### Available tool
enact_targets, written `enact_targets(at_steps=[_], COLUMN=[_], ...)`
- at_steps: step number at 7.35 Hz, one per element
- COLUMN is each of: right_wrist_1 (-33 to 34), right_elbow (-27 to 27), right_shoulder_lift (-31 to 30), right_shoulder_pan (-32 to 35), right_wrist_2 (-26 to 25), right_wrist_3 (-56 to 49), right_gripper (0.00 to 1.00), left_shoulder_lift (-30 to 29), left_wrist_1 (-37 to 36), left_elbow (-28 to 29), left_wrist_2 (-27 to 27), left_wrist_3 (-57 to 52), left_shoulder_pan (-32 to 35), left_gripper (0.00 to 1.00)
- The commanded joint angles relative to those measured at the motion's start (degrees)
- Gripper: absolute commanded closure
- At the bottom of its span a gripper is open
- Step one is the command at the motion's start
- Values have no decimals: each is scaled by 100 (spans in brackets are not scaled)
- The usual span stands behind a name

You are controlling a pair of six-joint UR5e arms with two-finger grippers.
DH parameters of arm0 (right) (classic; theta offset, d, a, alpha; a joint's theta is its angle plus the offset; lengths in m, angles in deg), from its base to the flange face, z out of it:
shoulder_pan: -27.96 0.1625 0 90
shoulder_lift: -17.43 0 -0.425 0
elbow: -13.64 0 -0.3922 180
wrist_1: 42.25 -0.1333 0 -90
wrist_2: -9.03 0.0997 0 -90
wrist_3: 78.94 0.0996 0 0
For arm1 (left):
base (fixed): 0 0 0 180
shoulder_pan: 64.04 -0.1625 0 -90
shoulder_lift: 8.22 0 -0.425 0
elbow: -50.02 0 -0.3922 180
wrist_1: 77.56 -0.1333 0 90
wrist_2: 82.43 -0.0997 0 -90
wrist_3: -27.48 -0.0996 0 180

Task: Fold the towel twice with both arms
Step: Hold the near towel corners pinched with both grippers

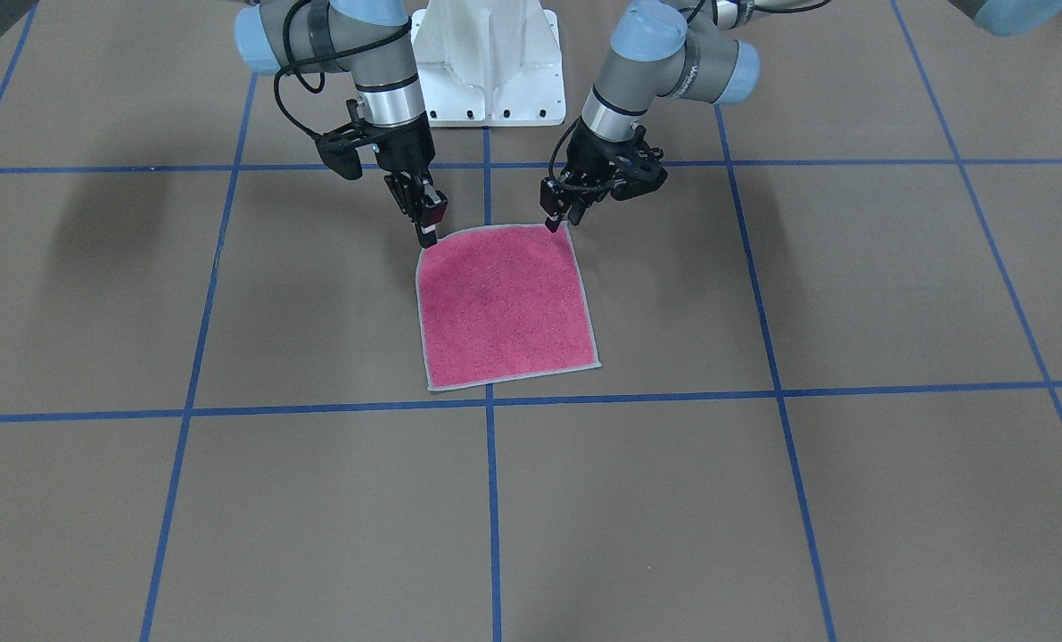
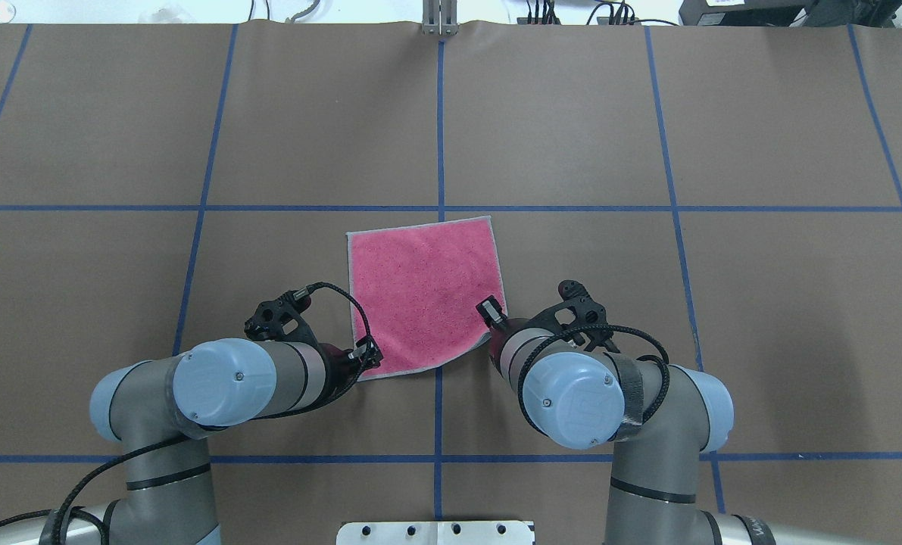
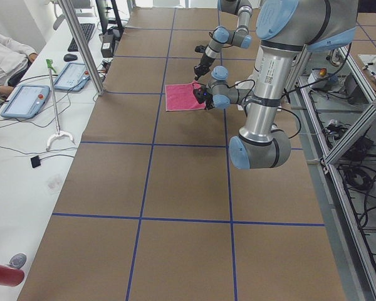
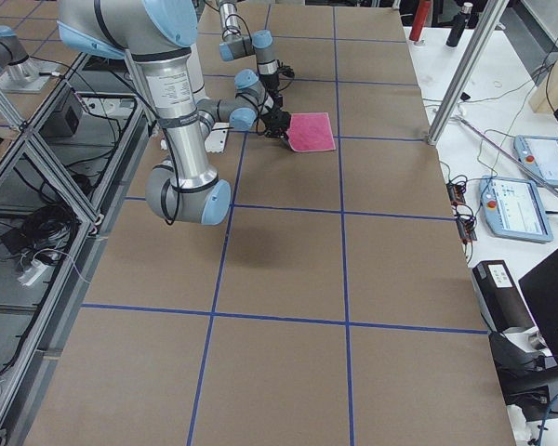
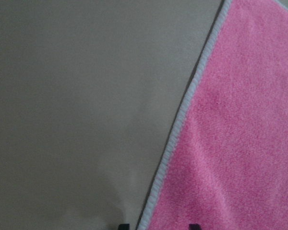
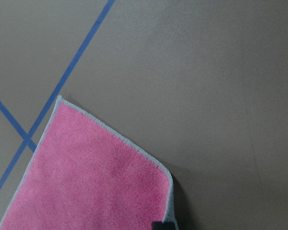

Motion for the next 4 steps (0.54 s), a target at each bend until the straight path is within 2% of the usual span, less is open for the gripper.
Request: enact_targets(at_steps=[1,4], right_wrist_1=[0,0], right_elbow=[-4,4], right_shoulder_lift=[0,8], right_shoulder_pan=[0,0], right_wrist_2=[0,0], right_wrist_3=[2,-6], right_gripper=[100,100], left_shoulder_lift=[-16,-34], left_wrist_1=[-11,-20], left_elbow=[20,46], left_wrist_2=[0,0], left_wrist_3=[0,0], left_shoulder_pan=[-2,-2], left_gripper=[49,49])
